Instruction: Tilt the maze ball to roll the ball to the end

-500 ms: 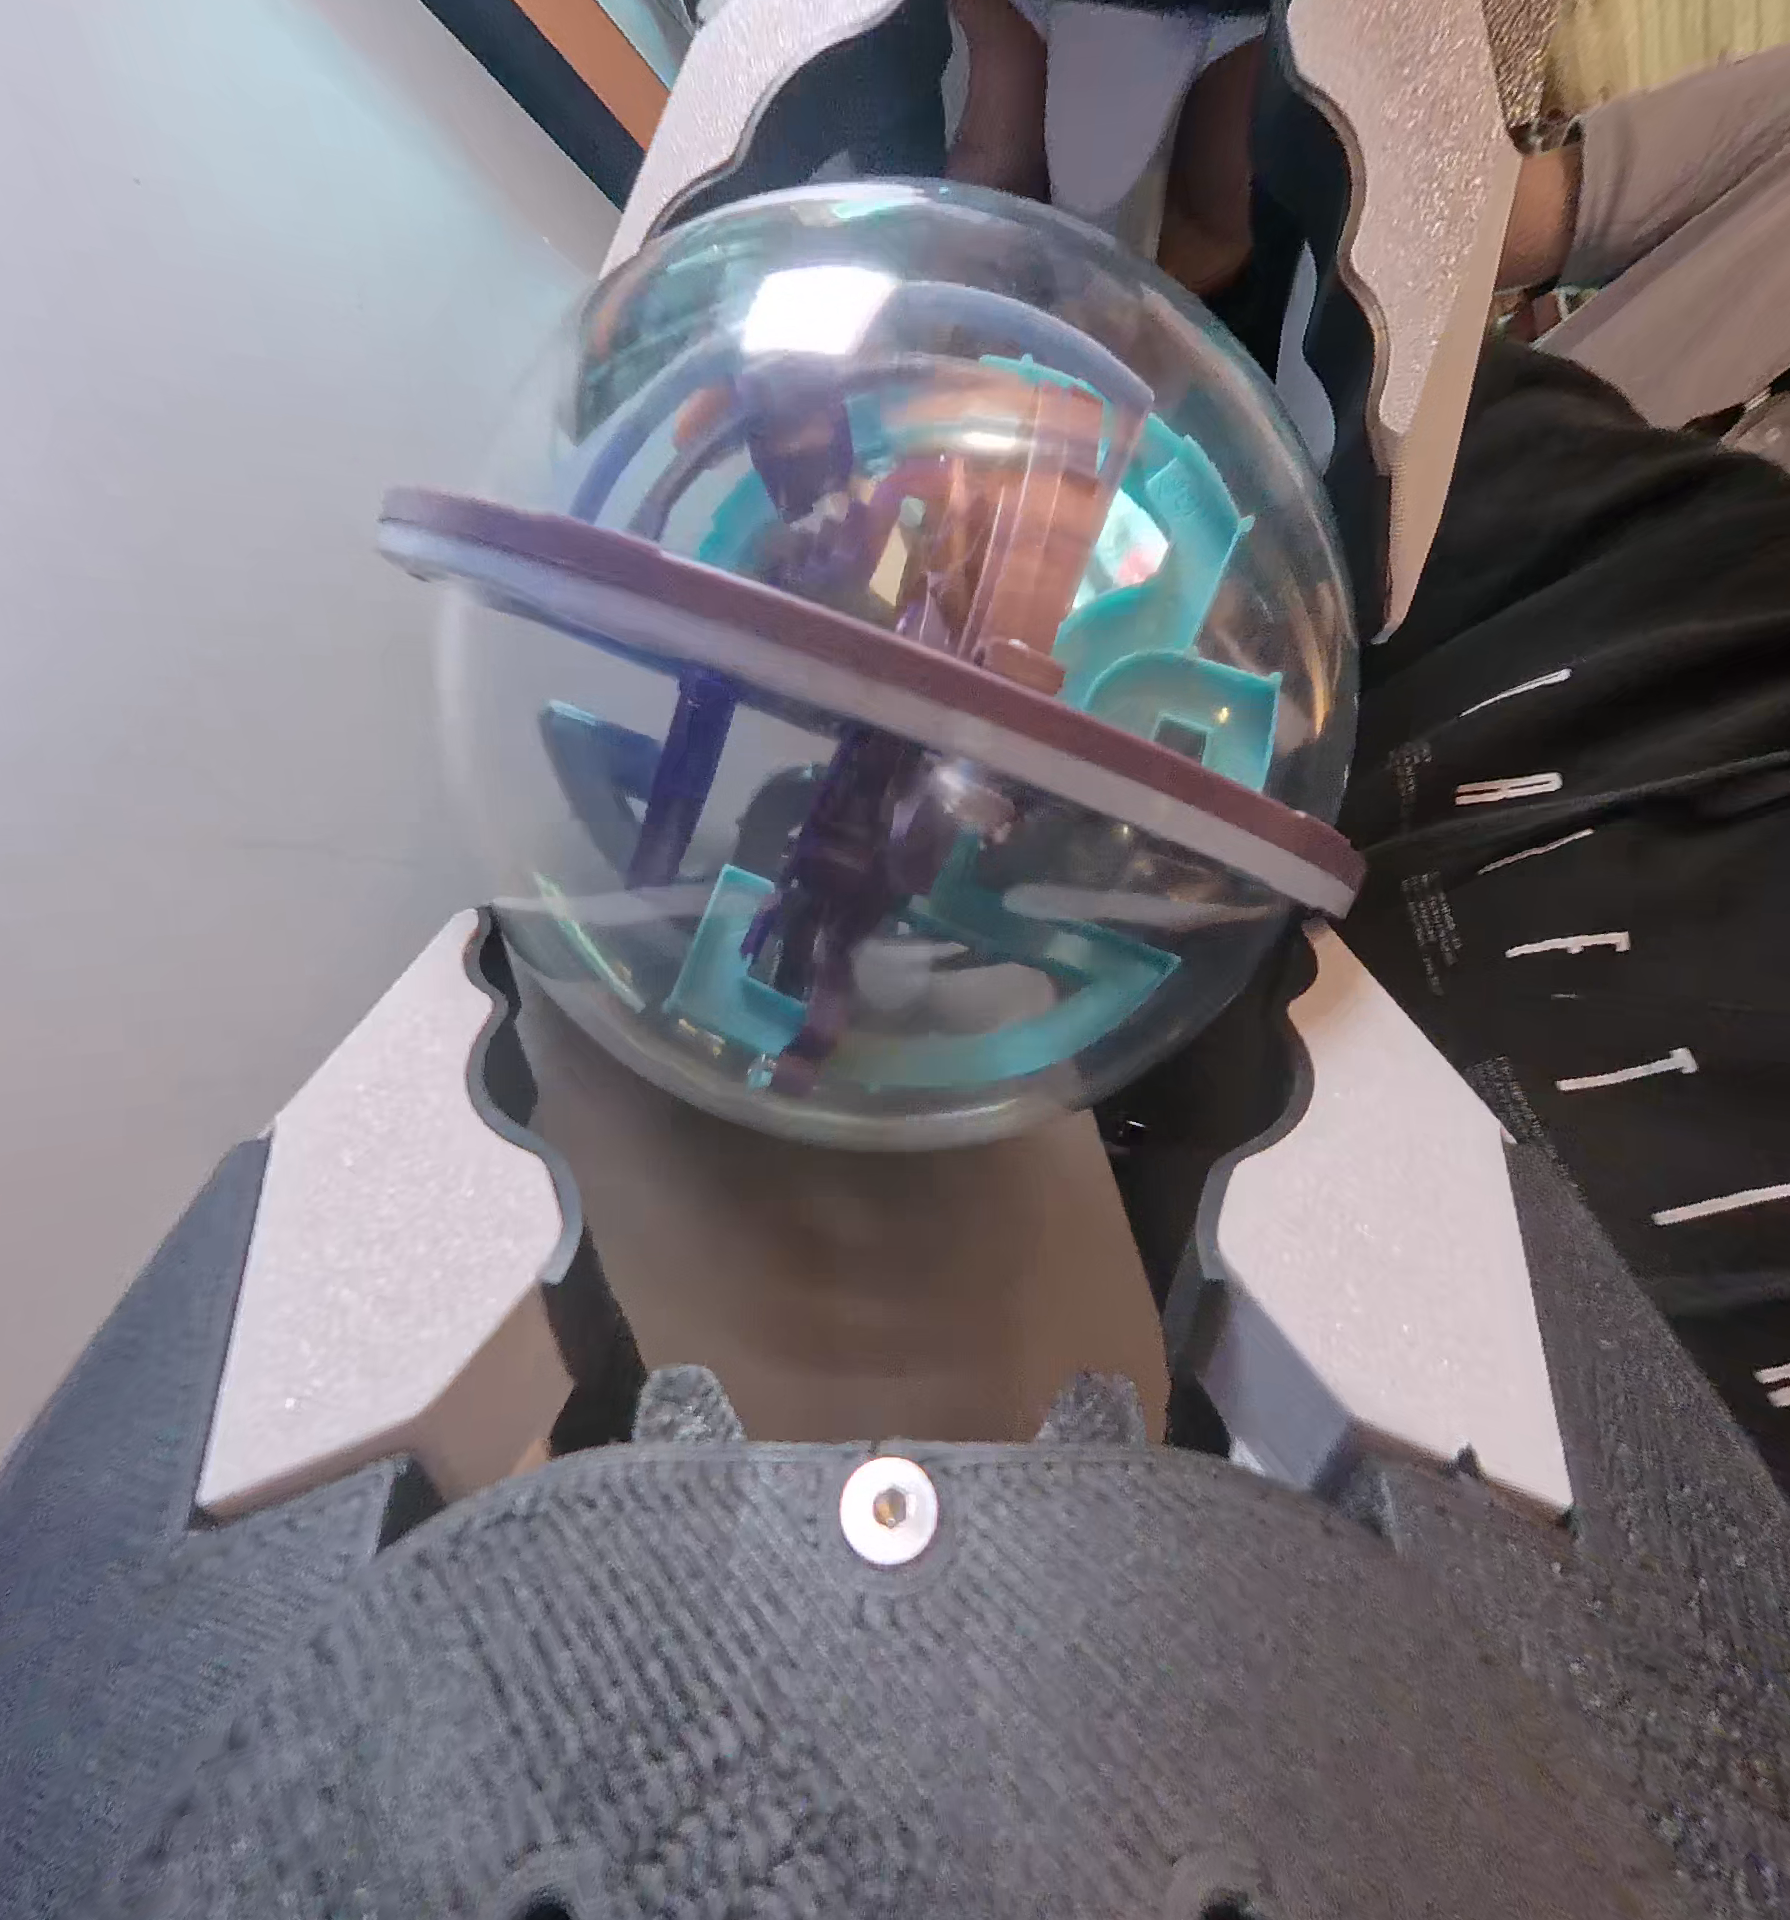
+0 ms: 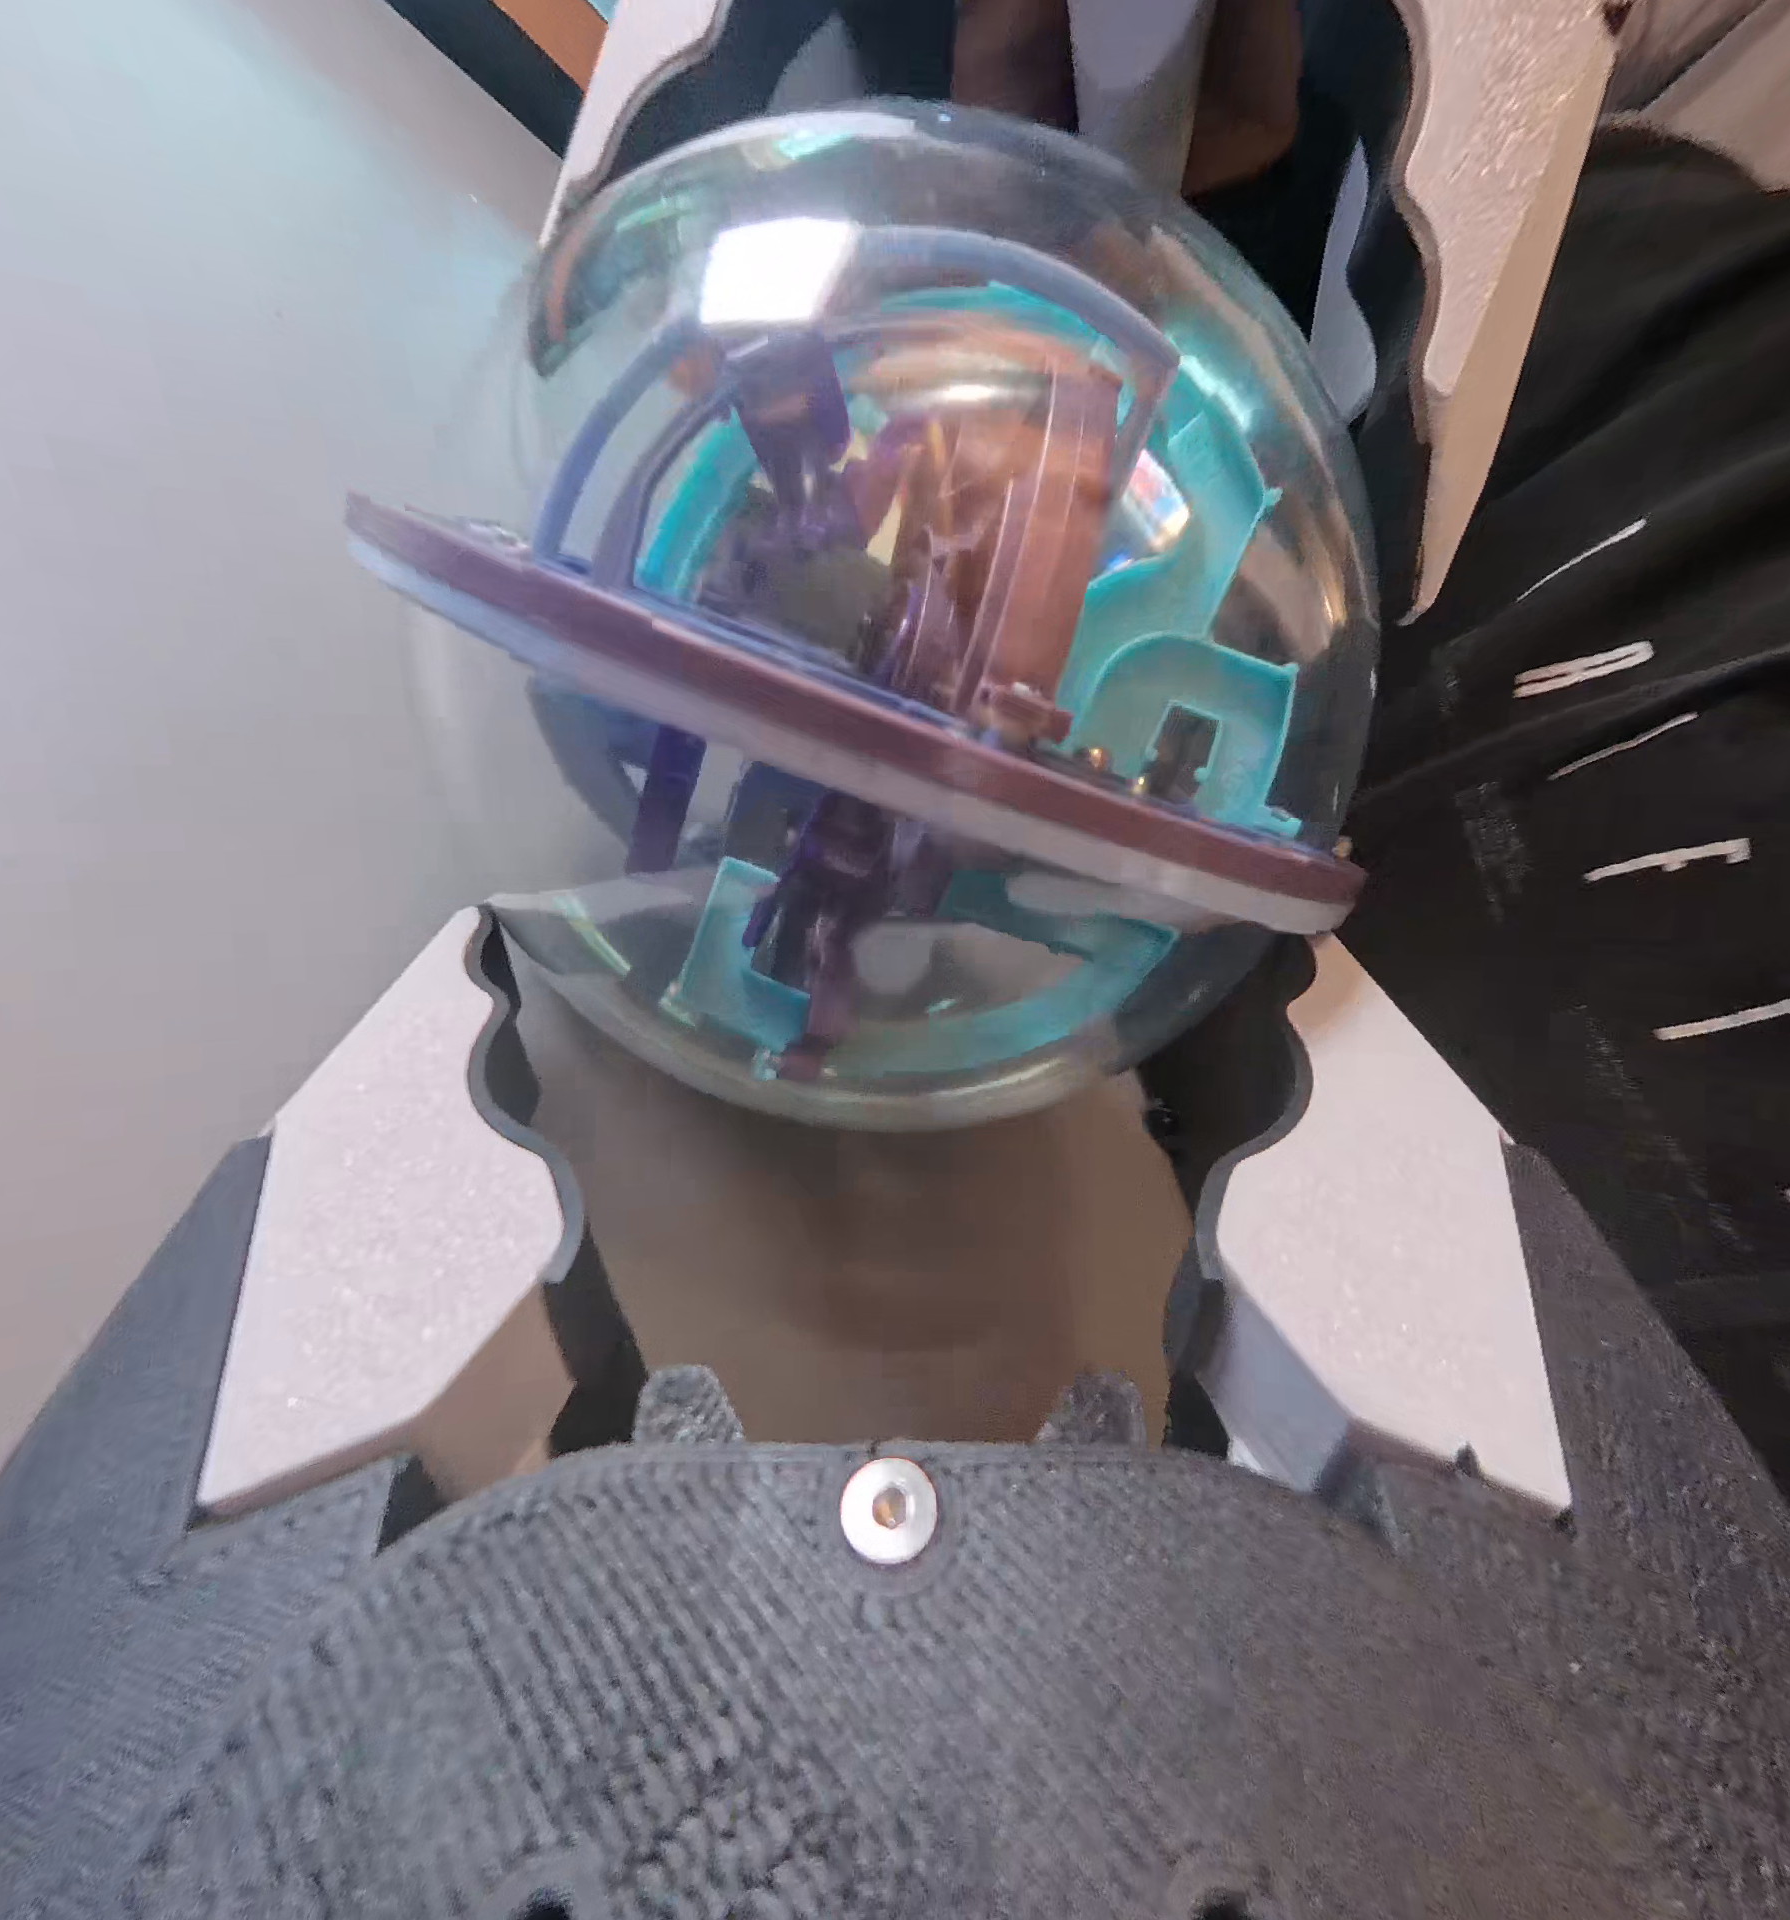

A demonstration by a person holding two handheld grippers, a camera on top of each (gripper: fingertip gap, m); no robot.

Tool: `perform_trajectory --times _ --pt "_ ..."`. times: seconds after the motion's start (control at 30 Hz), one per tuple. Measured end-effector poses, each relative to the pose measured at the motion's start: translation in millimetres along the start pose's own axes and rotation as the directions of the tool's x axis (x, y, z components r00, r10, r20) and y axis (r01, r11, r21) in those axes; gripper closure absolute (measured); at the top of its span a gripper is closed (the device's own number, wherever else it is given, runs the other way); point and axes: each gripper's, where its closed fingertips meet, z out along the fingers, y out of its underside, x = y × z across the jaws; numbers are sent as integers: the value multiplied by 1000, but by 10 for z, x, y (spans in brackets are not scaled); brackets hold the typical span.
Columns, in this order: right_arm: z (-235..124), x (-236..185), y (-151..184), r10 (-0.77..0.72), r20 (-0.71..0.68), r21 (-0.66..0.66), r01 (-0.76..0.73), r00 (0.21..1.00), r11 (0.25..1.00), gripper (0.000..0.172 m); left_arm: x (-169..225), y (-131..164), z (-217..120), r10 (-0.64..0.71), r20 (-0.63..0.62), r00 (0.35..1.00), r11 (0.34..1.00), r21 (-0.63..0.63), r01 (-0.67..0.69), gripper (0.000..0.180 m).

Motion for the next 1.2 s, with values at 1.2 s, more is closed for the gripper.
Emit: perform_trajectory --times 1.2 --pt "-43 -90 413 -238 -24 -6 238 971 971 25 96 26 112 45 61 997 999 23 -47 43"
